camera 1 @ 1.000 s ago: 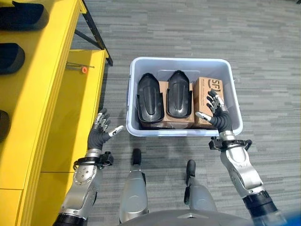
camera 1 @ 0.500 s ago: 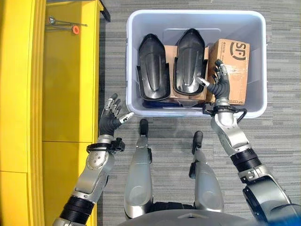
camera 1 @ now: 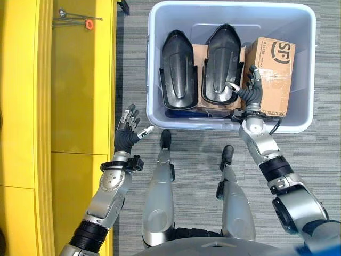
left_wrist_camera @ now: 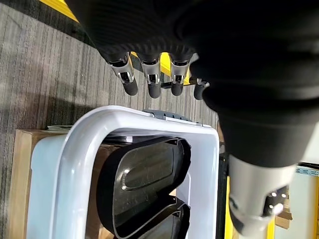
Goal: Move parts from the plastic box to the shelf.
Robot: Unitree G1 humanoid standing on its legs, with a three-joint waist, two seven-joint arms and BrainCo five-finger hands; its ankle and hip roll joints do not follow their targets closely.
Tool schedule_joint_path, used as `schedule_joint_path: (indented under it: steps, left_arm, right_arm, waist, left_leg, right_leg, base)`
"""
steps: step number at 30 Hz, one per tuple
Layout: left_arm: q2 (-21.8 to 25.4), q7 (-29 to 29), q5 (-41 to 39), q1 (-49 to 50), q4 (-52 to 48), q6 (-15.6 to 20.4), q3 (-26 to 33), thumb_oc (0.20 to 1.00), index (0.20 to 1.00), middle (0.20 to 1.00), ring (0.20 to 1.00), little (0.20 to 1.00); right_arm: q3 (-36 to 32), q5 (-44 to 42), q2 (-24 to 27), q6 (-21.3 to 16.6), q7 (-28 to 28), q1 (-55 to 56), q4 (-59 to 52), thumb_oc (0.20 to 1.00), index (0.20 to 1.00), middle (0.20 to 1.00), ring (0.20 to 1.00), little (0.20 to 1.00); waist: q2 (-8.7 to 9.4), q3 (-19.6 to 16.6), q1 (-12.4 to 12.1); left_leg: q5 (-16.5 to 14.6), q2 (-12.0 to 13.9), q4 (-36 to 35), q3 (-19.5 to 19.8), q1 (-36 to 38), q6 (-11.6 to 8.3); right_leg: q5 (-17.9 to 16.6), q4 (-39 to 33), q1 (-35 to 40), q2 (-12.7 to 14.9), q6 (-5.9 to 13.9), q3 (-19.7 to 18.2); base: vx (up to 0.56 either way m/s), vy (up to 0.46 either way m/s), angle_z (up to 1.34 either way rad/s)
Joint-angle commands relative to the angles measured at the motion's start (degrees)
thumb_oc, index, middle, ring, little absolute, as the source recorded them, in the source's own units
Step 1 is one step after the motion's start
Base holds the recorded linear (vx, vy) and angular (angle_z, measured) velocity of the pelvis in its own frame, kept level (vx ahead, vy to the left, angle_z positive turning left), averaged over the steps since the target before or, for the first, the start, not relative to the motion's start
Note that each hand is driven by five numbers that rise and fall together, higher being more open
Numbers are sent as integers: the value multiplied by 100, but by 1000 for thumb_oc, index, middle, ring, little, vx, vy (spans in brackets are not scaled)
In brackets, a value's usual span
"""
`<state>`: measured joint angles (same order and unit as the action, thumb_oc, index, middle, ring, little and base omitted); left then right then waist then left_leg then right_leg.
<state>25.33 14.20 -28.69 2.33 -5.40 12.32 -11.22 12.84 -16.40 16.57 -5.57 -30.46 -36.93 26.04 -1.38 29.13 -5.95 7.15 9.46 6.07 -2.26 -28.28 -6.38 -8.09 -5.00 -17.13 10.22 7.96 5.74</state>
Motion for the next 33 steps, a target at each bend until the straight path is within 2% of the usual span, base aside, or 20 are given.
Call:
schedule_joint_path:
  steps: [1,9,13,14,30,33]
  left_arm:
    - [164,96,-63,35,-487,371,-165,1000,1000,1000,1000,1000]
    - [174,96,-109,-98,-446,405,-265,1000,1000,1000,1000,1000]
    - [180,126,-110,-178,-435,422,-293,1000,1000,1000,1000,1000]
    - [181,128,-114,-210,-427,447,-321,1000,1000,1000,1000,1000]
    - [161,234,-97,-569,-346,529,-497,1000,1000,1000,1000,1000]
    - [125,272,-77,-642,-321,535,-512,1000,1000,1000,1000,1000]
  right_arm:
    - [-327,112,297,-196,-167,-406,9,1000,1000,1000,1000,1000]
    - [-215,133,419,-141,-158,-876,581,1000,1000,1000,1000,1000]
    - [-231,84,451,-130,-191,-1116,1008,1000,1000,1000,1000,1000]
    - [-212,-18,505,-117,-167,-1324,1396,1000,1000,1000,1000,1000]
    - [186,70,816,25,-61,-2180,2996,1000,1000,1000,1000,1000]
    - [240,114,799,16,-61,-2214,2972,1000,1000,1000,1000,1000]
  waist:
    - [-69,-67,-40]
    - [-95,26,-74]
    - [-114,57,-91]
    - [-137,65,-110]
    - [-168,66,-178]
    - [-163,66,-173]
  left_leg:
    - [-455,-73,355,18,-119,136]
    - [-448,-95,344,25,-191,145]
    - [-447,-111,331,29,-234,148]
    - [-451,-119,336,28,-275,148]
    - [-389,-140,257,75,-539,136]
    - [-382,-135,246,78,-569,139]
  right_leg:
    - [610,855,-213,438,73,174]
    - [608,881,-289,432,66,196]
    - [615,898,-337,437,73,186]
    - [615,918,-396,436,72,185]
    - [602,910,-641,392,75,229]
    - [601,909,-677,377,81,231]
  base:
    - [0,0,0]
    - [0,0,0]
    - [0,0,0]
    - [0,0,0]
    - [0,0,0]
    - [0,0,0]
